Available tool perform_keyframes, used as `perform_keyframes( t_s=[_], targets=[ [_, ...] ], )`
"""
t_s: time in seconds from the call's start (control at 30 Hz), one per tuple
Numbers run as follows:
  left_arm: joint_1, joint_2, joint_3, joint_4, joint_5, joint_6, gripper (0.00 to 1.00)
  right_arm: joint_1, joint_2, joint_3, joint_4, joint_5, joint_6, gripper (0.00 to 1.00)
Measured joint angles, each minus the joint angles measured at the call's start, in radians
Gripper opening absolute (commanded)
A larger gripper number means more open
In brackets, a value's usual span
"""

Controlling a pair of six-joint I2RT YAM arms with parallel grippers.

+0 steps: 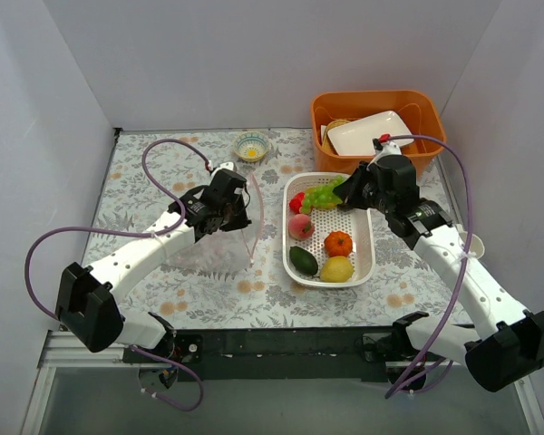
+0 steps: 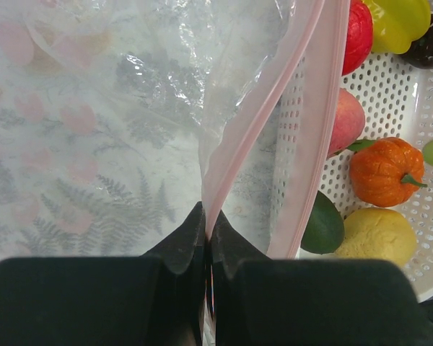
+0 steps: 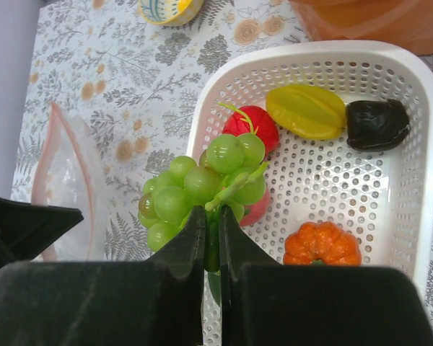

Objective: Place the food in the zip-top bag and seal the zipper
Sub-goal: Pick up the fake fruit from the bin, then place the fake fruit in the zipper food storage bag.

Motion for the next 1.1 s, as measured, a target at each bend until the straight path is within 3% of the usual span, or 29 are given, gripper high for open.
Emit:
perform_keyframes(
  t_s=[0.6,1.1],
  targets=[
    [0.0,0.099,0.026,-0.004,0.025,0.0,0.0,0.219,0.029,0.042,0.007,0.024,0.004,0.08],
    [0.0,0.099,0.026,-0.006,0.039,-0.008,0.0,0.246,0.121,0.05,0.082,0.023,0.001,0.08]
  ],
)
